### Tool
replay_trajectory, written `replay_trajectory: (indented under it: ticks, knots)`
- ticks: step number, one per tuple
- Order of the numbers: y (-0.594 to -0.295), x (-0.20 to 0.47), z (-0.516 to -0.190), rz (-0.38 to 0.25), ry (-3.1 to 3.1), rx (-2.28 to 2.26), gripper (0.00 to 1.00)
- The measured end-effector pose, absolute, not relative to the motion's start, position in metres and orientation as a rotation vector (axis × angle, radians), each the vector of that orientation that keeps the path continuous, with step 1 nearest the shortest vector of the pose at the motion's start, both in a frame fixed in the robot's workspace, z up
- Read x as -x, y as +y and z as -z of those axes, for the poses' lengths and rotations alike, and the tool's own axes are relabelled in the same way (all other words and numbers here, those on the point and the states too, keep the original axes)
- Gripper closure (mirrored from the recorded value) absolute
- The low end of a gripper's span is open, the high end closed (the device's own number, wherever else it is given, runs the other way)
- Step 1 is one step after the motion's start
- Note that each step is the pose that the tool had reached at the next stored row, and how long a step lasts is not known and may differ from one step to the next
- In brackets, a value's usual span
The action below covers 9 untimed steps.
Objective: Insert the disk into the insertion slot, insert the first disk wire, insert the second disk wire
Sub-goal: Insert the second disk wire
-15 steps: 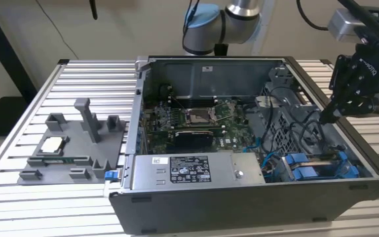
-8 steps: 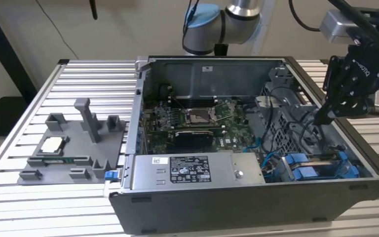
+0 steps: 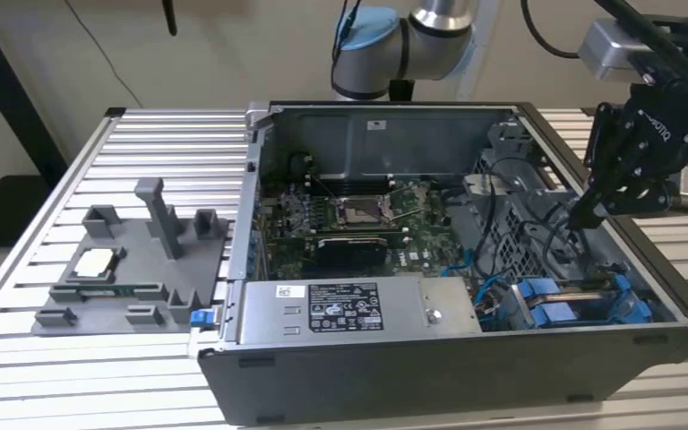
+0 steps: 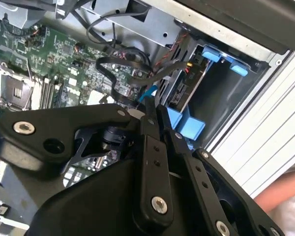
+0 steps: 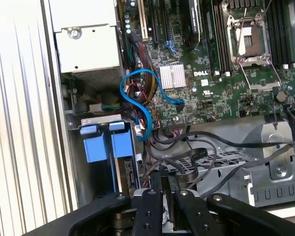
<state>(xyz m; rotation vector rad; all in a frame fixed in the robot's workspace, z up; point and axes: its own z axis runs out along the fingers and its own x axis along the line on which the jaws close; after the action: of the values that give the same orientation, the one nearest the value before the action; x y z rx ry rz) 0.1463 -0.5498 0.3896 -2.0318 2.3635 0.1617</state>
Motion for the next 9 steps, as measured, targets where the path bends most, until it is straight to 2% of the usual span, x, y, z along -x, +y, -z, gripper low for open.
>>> replay_trajectory:
  ticks: [9]
  knots:
    - [-0.558,-0.134,-0.389,-0.118,2.339,2.015,0.84]
